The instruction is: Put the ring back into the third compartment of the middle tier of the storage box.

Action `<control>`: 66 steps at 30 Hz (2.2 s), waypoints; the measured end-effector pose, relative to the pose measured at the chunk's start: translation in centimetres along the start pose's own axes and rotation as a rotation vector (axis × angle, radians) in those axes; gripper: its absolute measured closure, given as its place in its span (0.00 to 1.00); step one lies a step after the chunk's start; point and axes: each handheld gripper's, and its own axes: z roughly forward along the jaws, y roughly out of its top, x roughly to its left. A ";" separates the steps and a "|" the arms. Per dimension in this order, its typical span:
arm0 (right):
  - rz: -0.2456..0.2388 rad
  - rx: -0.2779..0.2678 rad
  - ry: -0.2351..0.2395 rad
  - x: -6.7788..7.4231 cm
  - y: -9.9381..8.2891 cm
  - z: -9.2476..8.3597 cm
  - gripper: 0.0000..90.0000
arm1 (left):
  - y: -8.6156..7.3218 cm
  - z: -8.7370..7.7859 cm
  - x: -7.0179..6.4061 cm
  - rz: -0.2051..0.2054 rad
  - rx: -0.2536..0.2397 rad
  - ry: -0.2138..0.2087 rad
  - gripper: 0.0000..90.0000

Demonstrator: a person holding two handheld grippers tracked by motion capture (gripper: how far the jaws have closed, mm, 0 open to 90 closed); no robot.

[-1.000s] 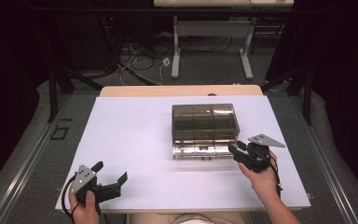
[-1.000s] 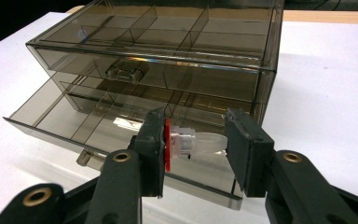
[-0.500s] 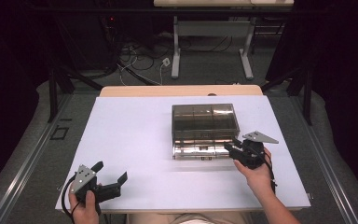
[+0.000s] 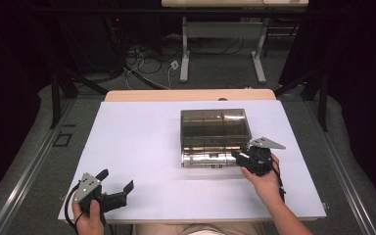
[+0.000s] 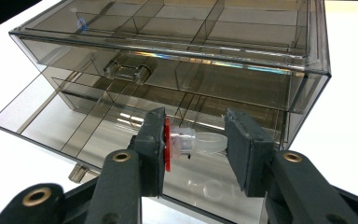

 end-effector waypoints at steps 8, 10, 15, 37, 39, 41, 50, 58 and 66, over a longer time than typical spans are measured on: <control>0.004 0.012 0.003 0.0 -0.3 0.6 0.66 | 0.0 0.0 0.0 0.000 0.000 0.000 0.00; 0.006 0.012 0.002 0.0 -0.4 0.7 0.66 | 0.0 0.0 0.0 0.000 0.000 0.000 0.00; 0.001 0.017 0.000 -0.1 -0.6 0.9 0.66 | 0.0 0.0 0.0 0.000 0.000 0.000 0.00; -0.003 0.025 -0.003 -0.1 -0.9 1.1 0.66 | 0.0 0.0 0.0 -0.001 -0.002 0.002 0.00; 0.000 0.026 -0.002 -0.1 -0.9 1.1 0.66 | 0.0 0.1 0.0 -0.001 -0.001 0.002 0.00; 0.000 0.025 -0.002 -0.1 -1.0 1.2 0.66 | 0.0 0.1 0.0 -0.002 -0.001 0.002 0.00; 0.002 0.028 -0.002 -0.2 -1.0 1.3 0.66 | 0.0 0.2 0.0 0.001 0.004 0.001 0.00; 0.015 0.023 0.002 -0.4 -1.0 1.0 0.61 | 0.1 0.3 -0.1 0.006 0.006 0.000 0.00; 0.020 0.011 0.000 -0.5 -1.0 0.8 0.54 | 0.1 0.4 -0.1 0.006 0.006 -0.002 0.00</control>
